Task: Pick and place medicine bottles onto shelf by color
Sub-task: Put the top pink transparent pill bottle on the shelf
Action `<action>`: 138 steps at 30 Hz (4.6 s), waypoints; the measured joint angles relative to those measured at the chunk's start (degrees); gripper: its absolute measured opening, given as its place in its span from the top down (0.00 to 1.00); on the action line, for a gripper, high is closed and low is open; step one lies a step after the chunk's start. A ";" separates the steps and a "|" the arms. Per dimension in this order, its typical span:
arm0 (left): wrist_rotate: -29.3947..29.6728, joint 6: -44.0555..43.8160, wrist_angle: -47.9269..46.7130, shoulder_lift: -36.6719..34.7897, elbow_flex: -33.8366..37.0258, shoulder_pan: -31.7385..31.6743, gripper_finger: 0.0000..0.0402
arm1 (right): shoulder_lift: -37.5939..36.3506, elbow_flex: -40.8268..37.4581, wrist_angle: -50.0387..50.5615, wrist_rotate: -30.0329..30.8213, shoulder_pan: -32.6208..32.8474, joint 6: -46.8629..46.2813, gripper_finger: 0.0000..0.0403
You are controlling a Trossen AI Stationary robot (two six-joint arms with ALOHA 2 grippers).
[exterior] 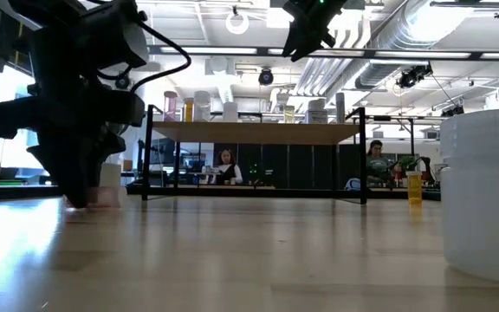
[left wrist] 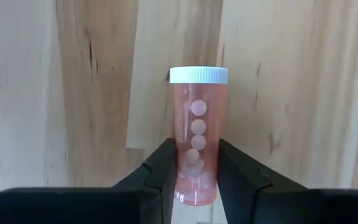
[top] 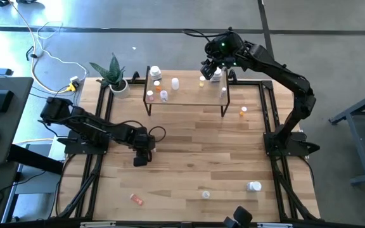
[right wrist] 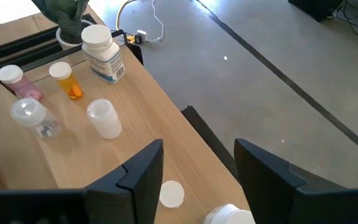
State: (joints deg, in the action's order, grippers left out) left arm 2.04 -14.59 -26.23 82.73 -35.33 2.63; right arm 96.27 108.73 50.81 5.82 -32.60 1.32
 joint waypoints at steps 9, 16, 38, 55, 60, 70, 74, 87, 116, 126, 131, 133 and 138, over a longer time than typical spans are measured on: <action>-2.97 -0.24 4.76 -4.44 -1.84 -2.62 0.78 | -0.26 0.67 1.25 -7.50 0.03 0.07 0.53; -3.04 2.98 7.27 -5.97 -5.22 -5.71 0.78 | -0.26 0.70 1.29 -13.32 0.43 0.03 0.53; -2.88 12.51 18.94 -5.92 -16.41 -17.77 0.78 | -0.26 0.72 1.20 -30.36 4.16 10.65 0.43; -2.70 11.46 40.26 -5.92 -16.41 -20.68 0.78 | -0.26 0.72 -0.76 -32.14 9.80 8.25 0.46; -2.64 13.31 43.42 -5.92 -16.41 -20.68 0.78 | -0.26 0.72 -2.59 -32.49 10.88 4.30 0.46; 0.09 13.31 49.43 -5.92 -16.41 -20.68 0.78 | -0.26 0.72 -3.89 -32.58 13.24 1.46 0.46; 0.10 13.34 50.97 -5.90 -16.41 -20.65 0.78 | -0.28 0.79 -5.16 -32.20 13.90 1.46 0.46; 0.11 13.34 53.06 -5.90 -16.41 -20.68 0.78 | -0.28 0.79 -5.19 -27.65 14.34 1.42 0.59; 0.97 16.79 47.91 -7.01 -16.41 -22.26 0.47 | -0.28 0.76 -3.51 -23.52 14.26 -1.51 0.74; 4.44 16.79 41.28 -11.69 -16.41 -26.99 0.40 | -0.28 0.76 -3.50 -13.72 12.03 -1.38 0.74; 4.66 16.79 39.96 -12.59 -16.41 -29.25 0.40 | -0.19 0.74 -7.26 -8.20 8.90 -1.25 0.74; 4.64 16.79 39.43 -12.67 -16.41 -30.10 0.40 | 0.11 0.74 -10.55 -6.72 7.46 -1.03 0.74; 4.64 16.81 38.82 -12.65 -16.41 -31.98 0.40 | 2.43 0.72 -17.12 -5.88 3.91 -0.92 0.74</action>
State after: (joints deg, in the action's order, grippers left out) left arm 6.68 2.22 12.59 70.08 -51.75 -29.34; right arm 98.70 109.45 33.68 -0.05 -28.69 0.40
